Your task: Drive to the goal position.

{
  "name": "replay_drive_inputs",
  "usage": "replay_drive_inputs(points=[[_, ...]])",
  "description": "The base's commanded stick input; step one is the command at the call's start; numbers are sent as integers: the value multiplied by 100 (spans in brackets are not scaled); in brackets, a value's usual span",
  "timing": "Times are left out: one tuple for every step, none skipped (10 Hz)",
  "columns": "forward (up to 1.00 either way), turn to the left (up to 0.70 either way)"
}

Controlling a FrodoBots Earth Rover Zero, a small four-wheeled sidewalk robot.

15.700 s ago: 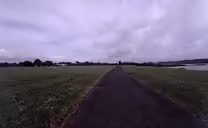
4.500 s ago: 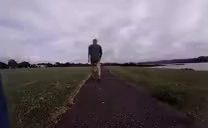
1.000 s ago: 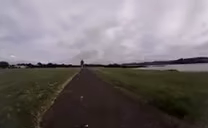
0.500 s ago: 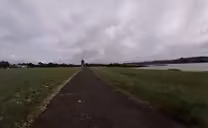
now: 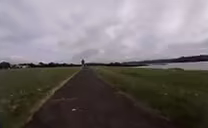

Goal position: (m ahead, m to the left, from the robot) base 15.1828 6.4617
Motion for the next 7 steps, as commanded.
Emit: replay_drive_inputs(points=[[70,0],[70,0],[70,0],[70,0],[70,0],[70,0],[70,14]])
